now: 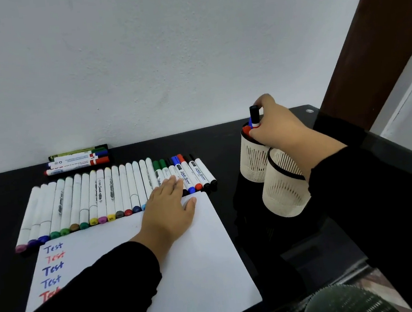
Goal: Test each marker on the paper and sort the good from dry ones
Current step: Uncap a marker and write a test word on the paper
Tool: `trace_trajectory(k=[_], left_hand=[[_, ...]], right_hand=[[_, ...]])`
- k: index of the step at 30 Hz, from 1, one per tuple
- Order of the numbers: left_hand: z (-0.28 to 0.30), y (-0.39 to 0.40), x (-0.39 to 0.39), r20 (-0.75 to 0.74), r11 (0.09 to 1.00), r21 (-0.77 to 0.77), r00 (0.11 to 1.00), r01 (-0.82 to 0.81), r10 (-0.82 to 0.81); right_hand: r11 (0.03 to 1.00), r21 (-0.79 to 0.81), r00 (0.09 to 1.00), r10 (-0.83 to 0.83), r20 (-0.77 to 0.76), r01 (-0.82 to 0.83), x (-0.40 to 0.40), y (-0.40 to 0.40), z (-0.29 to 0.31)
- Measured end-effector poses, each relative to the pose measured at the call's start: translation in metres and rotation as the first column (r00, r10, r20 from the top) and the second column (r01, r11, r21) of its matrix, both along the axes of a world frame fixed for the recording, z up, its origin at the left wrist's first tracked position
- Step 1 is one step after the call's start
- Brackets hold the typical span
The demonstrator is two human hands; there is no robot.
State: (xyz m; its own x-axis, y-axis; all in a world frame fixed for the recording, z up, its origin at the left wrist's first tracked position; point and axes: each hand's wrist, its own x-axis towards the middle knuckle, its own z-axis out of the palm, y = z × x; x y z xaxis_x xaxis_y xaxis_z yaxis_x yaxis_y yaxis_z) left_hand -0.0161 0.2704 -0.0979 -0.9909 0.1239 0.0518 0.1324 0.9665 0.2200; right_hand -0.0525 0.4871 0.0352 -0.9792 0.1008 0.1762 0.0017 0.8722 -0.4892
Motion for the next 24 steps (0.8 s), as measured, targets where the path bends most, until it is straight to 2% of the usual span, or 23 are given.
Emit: trace_trajectory(k=[4,10,14,24], left_hand=[[0.001,0.000,0.001,0.002,1.000,-0.008,1.000,-0.001,0.001],[0.001,0.001,0.001,-0.017,0.996,-0.089,1.000,0.004,-0.005],[0.003,0.003,0.001,0.003,0.992,-0.123,1.000,0.002,-0.002],[0.003,0.003,0.002,0.014,0.998,-0.061,1.000,0.000,0.001]], right_hand=[[0.999,-0.027,0.999,0.026,-0.047,-0.027,0.005,0.000,-0.003],[0.996,0.085,0.996,0.023,-0.088,-0.015,0.004,-0.003,-0.006],[0.995,0.104,0.994,0.024,-0.108,-0.013,0.009,-0.003,-0.006],[0.981,0.194,0.994,0.013,-0.106,0.008,0.013,-0.002,-0.006]])
